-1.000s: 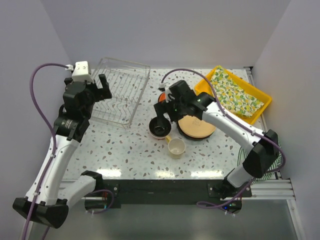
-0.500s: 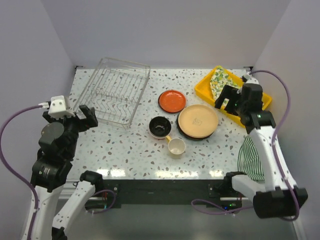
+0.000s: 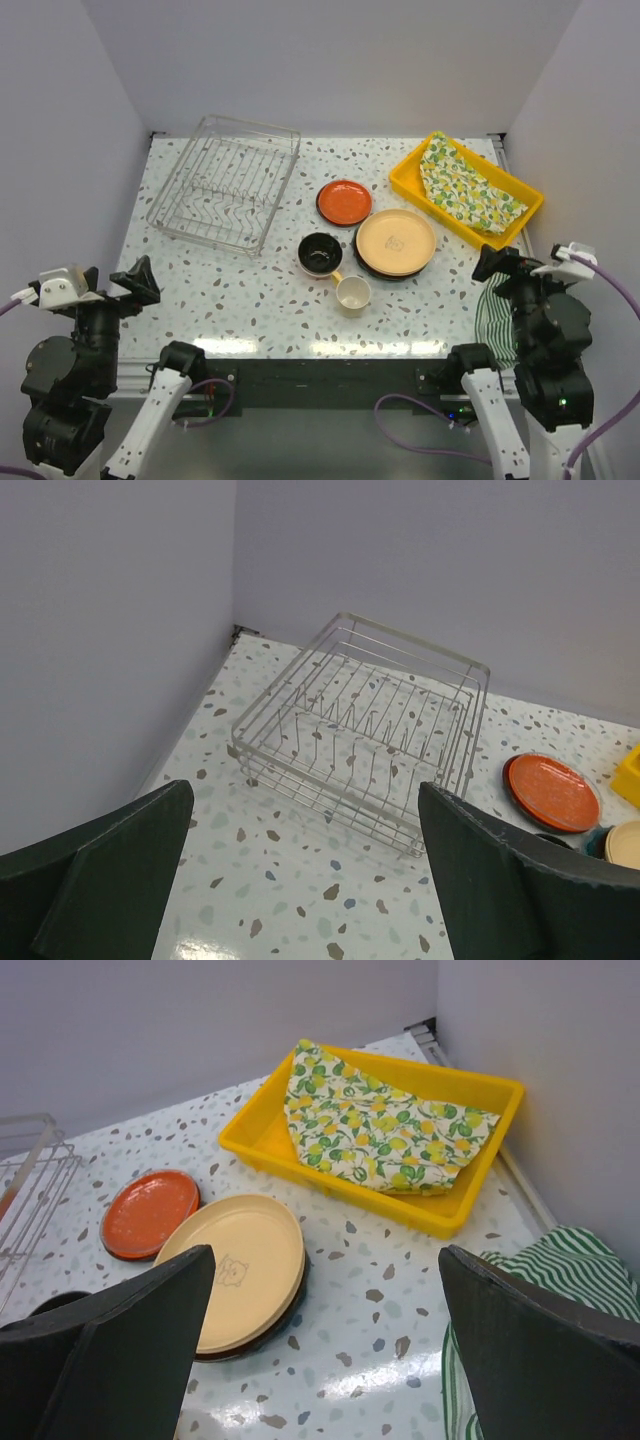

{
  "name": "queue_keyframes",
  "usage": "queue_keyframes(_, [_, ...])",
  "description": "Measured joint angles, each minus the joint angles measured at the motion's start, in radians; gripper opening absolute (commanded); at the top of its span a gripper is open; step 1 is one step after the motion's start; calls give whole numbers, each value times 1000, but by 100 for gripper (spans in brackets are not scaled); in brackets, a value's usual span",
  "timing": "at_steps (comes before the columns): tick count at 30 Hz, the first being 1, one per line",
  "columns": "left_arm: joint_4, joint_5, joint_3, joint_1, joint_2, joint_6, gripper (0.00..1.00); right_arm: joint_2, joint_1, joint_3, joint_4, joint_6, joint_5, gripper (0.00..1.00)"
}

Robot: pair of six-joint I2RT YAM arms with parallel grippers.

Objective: Unload the mixed dishes from the dish rack
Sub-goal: Reset both arms

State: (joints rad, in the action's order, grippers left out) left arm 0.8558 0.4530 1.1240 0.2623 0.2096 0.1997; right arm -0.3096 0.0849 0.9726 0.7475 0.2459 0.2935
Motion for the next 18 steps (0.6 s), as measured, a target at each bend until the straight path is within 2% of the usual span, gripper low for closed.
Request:
queue_keyframes(8, [59, -61, -5, 0, -71, 10, 100, 196, 0, -40, 68, -34, 56, 98])
queue_keyframes(18, [60, -87, -18, 0, -85, 25, 100, 234, 0, -90, 69, -36, 103, 98])
